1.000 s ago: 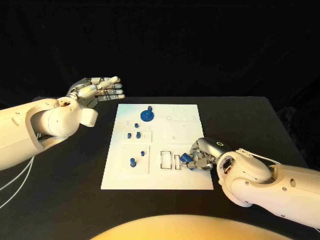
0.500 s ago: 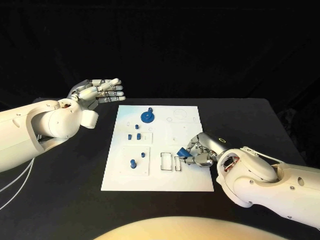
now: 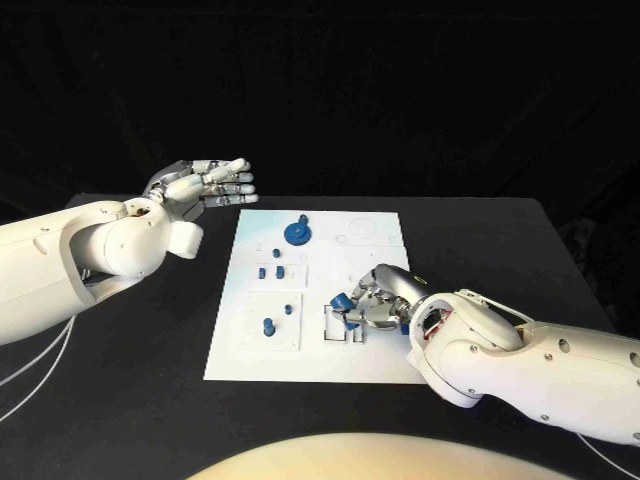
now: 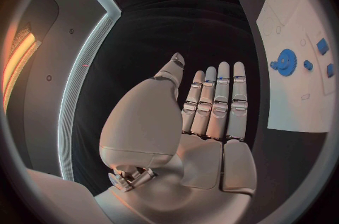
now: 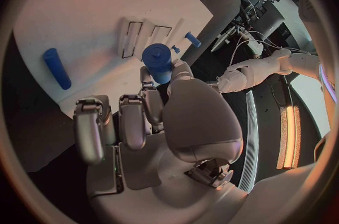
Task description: Assemble the parts on the task board
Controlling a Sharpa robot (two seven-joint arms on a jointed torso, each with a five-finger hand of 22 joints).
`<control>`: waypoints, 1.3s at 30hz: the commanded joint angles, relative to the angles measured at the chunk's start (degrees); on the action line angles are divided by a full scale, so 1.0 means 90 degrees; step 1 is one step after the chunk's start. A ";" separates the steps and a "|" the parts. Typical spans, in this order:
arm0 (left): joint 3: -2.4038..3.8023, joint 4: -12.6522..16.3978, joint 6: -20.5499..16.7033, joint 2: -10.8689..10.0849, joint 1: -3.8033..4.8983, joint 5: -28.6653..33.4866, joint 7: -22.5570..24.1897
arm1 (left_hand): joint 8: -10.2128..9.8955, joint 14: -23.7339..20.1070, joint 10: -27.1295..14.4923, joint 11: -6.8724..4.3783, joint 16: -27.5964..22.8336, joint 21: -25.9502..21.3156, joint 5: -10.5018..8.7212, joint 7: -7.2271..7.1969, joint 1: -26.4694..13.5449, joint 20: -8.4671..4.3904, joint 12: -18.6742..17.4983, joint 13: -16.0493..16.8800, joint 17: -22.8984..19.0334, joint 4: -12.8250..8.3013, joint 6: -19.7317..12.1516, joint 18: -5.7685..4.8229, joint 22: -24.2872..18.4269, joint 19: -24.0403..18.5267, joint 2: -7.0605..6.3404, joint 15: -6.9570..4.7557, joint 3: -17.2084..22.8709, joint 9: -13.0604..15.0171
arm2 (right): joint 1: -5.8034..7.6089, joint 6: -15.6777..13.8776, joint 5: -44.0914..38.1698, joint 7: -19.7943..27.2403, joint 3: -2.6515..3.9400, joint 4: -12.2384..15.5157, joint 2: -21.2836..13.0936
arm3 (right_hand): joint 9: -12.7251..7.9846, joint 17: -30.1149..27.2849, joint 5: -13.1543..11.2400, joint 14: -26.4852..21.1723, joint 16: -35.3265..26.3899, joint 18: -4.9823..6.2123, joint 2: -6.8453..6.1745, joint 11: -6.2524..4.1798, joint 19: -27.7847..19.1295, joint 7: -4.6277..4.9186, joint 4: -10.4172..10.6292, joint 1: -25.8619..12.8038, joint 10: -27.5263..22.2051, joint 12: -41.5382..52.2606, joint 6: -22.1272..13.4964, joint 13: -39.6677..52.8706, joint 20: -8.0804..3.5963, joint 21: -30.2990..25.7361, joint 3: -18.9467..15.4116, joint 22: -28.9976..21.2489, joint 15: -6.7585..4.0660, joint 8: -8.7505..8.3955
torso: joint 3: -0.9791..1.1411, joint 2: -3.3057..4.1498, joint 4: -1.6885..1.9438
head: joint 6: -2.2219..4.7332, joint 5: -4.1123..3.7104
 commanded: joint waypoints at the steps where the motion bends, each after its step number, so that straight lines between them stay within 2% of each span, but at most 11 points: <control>1: 0.0002 0.0042 0.0115 0.0018 0.0004 0.0026 0.0011 | -0.0041 0.0047 0.0049 0.0008 -0.0030 -0.0045 -0.0035 0.0036 0.0057 0.0020 -0.0021 -0.0009 -0.0006 -0.0008 0.0007 0.0087 -0.0012 0.0046 0.0020 0.0000 -0.0031 -0.0009 | -0.0032 0.0426 0.0329 0.0086 -0.0005 -0.0087 0.0082 | 0.0123 0.0427 -0.0043 0.0431 0.0040 -0.0108 0.0015 0.0000 0.0621 -0.0174 -0.0004 -0.0145 0.0072 0.0059 0.0230 0.0028 -0.0043 0.0044 -0.0058 0.1634 -0.0067 0.0121 | -0.0003 0.0005 0.0012 | -0.0020 0.0023; 8: -0.0003 0.0099 0.0132 0.0031 0.0004 0.0026 -0.0001 | -0.0041 0.0047 0.0049 0.0009 -0.0031 -0.0045 -0.0035 0.0036 0.0057 0.0020 -0.0022 -0.0009 -0.0006 -0.0008 0.0006 0.0087 -0.0012 0.0046 0.0020 0.0001 -0.0032 -0.0009 | -0.0075 0.0525 0.0332 0.0032 -0.0011 -0.0191 0.0202 | 0.0155 0.0491 -0.0088 0.0445 0.0077 -0.0119 0.0117 -0.0020 0.0642 -0.0198 -0.0001 -0.0338 0.0142 0.0144 0.0275 0.0118 -0.0060 0.0094 -0.0129 0.1648 -0.0085 0.0154 | -0.0005 0.0001 0.0000 | -0.0041 0.0057; 16: -0.0005 0.0117 0.0140 0.0038 0.0004 0.0026 -0.0010 | -0.0043 0.0048 0.0046 0.0011 -0.0037 -0.0050 -0.0035 0.0039 0.0057 0.0021 -0.0025 -0.0011 -0.0007 -0.0008 0.0003 0.0087 -0.0016 0.0048 0.0021 0.0002 -0.0035 -0.0010 | -0.0081 0.0592 0.0219 -0.0031 -0.0012 -0.0234 0.0256 | 0.0207 0.0535 -0.0289 0.0453 0.0103 -0.0129 0.0202 -0.0052 0.0660 -0.0236 -0.0004 -0.0573 0.0230 0.0258 0.0335 0.0242 -0.0083 0.0139 -0.0260 0.1661 -0.0110 0.0212 | -0.0006 -0.0002 0.0008 | -0.0065 0.0062; 24: -0.0006 0.0127 0.0139 0.0033 0.0004 0.0026 -0.0019 | -0.0044 0.0049 0.0045 0.0012 -0.0043 -0.0054 -0.0035 0.0040 0.0059 0.0021 -0.0028 -0.0012 -0.0007 -0.0008 0.0001 0.0087 -0.0020 0.0050 0.0024 0.0002 -0.0036 -0.0010 | -0.0081 0.0555 0.0034 -0.0126 -0.0012 -0.0323 0.0301 | 0.0274 0.0545 -0.0999 0.0453 0.0109 -0.0132 0.0297 -0.0068 0.0665 -0.0254 -0.0007 -0.0880 0.0263 0.0276 0.0348 0.0297 -0.0102 0.0150 -0.0488 0.1664 -0.0125 0.0273 | -0.0010 -0.0002 0.0014 | -0.0060 0.0052; 29: -0.0006 0.0131 0.0142 0.0030 0.0005 0.0026 -0.0031 | -0.0044 0.0049 0.0045 0.0012 -0.0043 -0.0054 -0.0035 0.0040 0.0059 0.0021 -0.0028 -0.0012 -0.0007 -0.0008 0.0001 0.0087 -0.0020 0.0050 0.0024 0.0002 -0.0036 -0.0010 | -0.0081 0.0541 -0.0153 -0.0221 -0.0012 -0.0341 0.0307 | 0.0302 0.0532 -0.1270 0.0449 0.0100 -0.0130 0.0328 -0.0067 0.0661 -0.0253 -0.0002 -0.0990 0.0264 0.0263 0.0335 0.0307 -0.0103 0.0141 -0.0598 0.1662 -0.0125 0.0294 | -0.0009 -0.0003 0.0013 | -0.0058 0.0050; 34: -0.0006 0.0134 0.0142 0.0022 0.0005 0.0026 -0.0039 | -0.0046 0.0051 0.0043 0.0013 -0.0052 -0.0062 -0.0035 0.0041 0.0063 0.0021 -0.0031 -0.0013 -0.0007 -0.0007 0.0000 0.0086 -0.0026 0.0054 0.0034 0.0004 -0.0035 -0.0010 | -0.0081 0.0563 -0.0373 -0.0312 -0.0011 -0.0333 0.0295 | 0.0337 0.0514 -0.1723 0.0444 0.0088 -0.0124 0.0334 -0.0061 0.0650 -0.0247 0.0000 -0.1169 0.0252 0.0225 0.0312 0.0303 -0.0099 0.0116 -0.0765 0.1654 -0.0121 0.0318 | -0.0007 -0.0003 0.0013 | -0.0062 0.0049; 39: -0.0006 0.0135 0.0145 0.0019 0.0005 0.0026 -0.0044 | -0.0047 0.0051 0.0042 0.0014 -0.0056 -0.0065 -0.0035 0.0042 0.0065 0.0021 -0.0033 -0.0014 -0.0008 -0.0008 -0.0002 0.0086 -0.0028 0.0055 0.0037 0.0004 -0.0035 -0.0010 | -0.0081 0.0559 -0.0540 -0.0354 -0.0011 -0.0309 0.0278 | 0.0349 0.0504 -0.1855 0.0442 0.0080 -0.0121 0.0320 -0.0059 0.0644 -0.0245 0.0001 -0.1223 0.0247 0.0209 0.0303 0.0300 -0.0098 0.0102 -0.0816 0.1650 -0.0119 0.0327 | -0.0005 -0.0003 0.0012 | -0.0061 0.0047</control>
